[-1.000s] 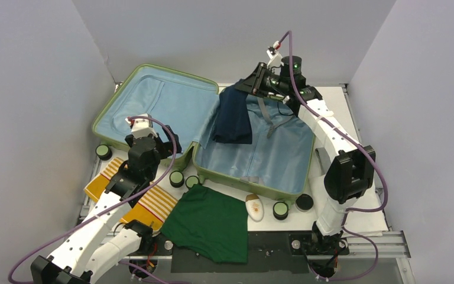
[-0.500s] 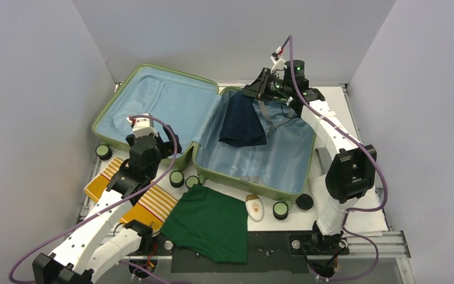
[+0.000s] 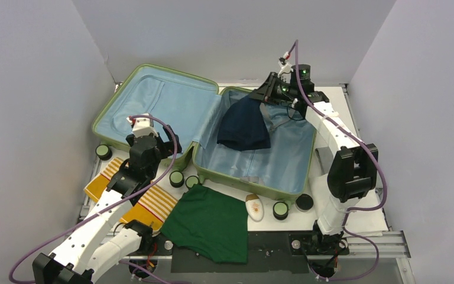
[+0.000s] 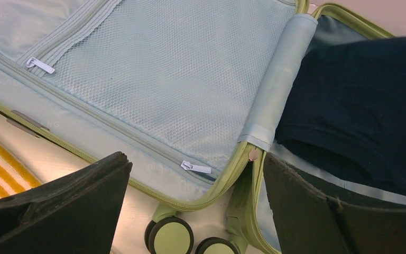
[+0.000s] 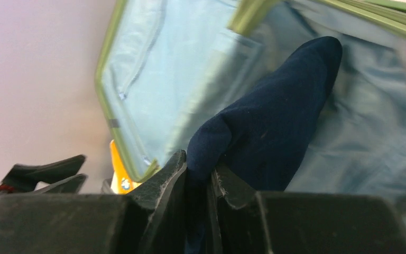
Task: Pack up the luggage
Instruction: Place the clothes in the luggage.
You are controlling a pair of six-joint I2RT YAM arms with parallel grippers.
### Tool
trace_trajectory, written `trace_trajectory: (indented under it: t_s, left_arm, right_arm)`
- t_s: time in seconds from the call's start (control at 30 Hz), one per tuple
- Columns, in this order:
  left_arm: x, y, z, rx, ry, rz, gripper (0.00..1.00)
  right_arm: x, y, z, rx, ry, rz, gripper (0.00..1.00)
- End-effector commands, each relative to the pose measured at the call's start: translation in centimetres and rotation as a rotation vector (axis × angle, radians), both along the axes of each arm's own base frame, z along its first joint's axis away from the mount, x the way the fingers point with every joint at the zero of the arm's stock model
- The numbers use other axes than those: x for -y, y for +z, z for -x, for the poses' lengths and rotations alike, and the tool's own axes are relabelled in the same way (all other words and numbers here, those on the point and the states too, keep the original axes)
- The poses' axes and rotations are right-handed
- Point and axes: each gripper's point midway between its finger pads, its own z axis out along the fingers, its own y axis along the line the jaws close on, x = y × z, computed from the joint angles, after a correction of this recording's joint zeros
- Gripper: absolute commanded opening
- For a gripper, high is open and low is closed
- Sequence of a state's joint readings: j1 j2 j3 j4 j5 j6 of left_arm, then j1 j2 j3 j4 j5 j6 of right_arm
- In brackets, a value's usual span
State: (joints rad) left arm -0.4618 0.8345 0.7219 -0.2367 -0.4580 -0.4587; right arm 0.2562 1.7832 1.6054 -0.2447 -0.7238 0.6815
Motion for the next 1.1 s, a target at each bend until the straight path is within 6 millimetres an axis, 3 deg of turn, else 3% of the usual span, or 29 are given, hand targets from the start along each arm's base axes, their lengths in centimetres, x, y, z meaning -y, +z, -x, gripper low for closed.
trace_trajectory:
  t_s: [0.0,0.3,0.73,0.93,1.07]
  left_arm:
    - [0.2,0.7,-0.3,0.025,-0.012,0.014,0.95]
    - [0.2,0.7,-0.3,0.025,-0.009,0.013,0.95]
    - [0.4,0.6,-0.3,0.02,-0.017,0.016,0.95]
    - [0.4,0.6,-0.4,0.018,-0.021,0.017,0.95]
    - [0.6,0.5,-0.4,0.016,-0.026,0.016,0.95]
  right_arm:
    - [3.2,-2.8,-1.8,-0.003,-0.097,0.084,0.0]
    - [6.1,-7.7,-2.8,-0.095,-0.181,0.178,0.0]
    - [11.3,-11.0,-2.5,-0.148,-0.352,0.323,0.0]
    - [14.6,-12.2,-1.6,-0.154,-0.457,0.382,0.21]
    - [15.5,-12.3,-1.4,-0.152,-0.482,0.406,0.43]
